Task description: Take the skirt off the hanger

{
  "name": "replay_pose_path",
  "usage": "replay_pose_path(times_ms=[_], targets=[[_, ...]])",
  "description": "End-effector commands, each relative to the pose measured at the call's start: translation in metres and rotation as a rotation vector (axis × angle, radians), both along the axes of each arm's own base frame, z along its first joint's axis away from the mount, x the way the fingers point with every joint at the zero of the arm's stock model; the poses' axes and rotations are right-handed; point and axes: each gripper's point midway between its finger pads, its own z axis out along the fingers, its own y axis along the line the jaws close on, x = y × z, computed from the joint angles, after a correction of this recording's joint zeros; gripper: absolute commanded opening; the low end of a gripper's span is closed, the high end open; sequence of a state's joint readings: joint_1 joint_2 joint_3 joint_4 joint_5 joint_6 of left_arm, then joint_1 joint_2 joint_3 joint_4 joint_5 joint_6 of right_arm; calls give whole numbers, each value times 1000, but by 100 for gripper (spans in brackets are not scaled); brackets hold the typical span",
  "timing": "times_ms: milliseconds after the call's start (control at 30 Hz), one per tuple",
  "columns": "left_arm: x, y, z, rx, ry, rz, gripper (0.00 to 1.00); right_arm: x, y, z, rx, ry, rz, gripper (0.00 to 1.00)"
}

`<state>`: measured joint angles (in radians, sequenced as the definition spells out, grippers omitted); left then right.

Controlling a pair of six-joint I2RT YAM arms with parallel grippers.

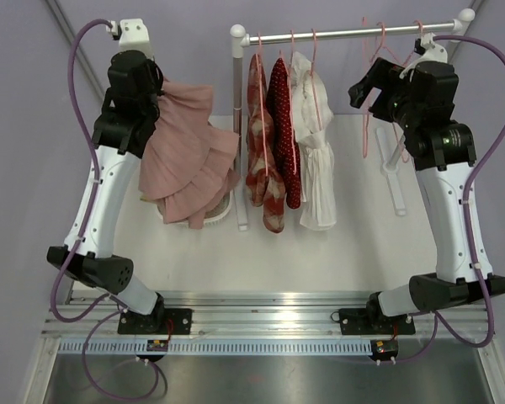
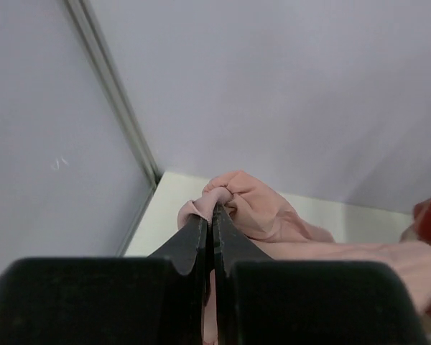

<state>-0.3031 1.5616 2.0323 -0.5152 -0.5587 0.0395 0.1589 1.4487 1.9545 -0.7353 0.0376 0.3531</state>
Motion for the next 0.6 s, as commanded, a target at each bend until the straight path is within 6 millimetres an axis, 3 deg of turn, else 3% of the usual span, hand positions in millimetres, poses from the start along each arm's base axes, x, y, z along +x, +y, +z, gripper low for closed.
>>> replay_pose_path(times_ms=[0, 67, 100, 200, 233, 300, 333, 400, 533, 567], targets=[[15, 1, -33, -134, -7, -51, 0, -32, -15, 30, -17, -97, -52, 99], [20, -13, -64, -149, 49, -124, 0, -42, -22, 40, -19, -132, -82, 100], [22, -20, -98, -174, 109, -146, 0, -53, -26, 53, -12, -171, -91, 99], [23, -40, -147, -236, 205, -219, 0, -73, -29, 79, 13, -253, -98, 99], [20, -43, -176, -245, 264, -225, 0, -78, -27, 85, 19, -273, -78, 99], [18, -55, -201, -274, 308, -277, 3, -88, -23, 102, 28, -320, -48, 99], [15, -59, -218, -280, 343, -291, 45, -92, -14, 110, 33, -341, 7, 100], [10, -65, -228, -284, 368, -304, 99, -94, 0, 122, 39, -372, 90, 99], [-13, -67, -232, -301, 365, -279, 99, -82, 37, 125, 68, -345, 287, 94], [-27, -66, -231, -302, 349, -281, 99, -69, 44, 123, 81, -325, 310, 93]])
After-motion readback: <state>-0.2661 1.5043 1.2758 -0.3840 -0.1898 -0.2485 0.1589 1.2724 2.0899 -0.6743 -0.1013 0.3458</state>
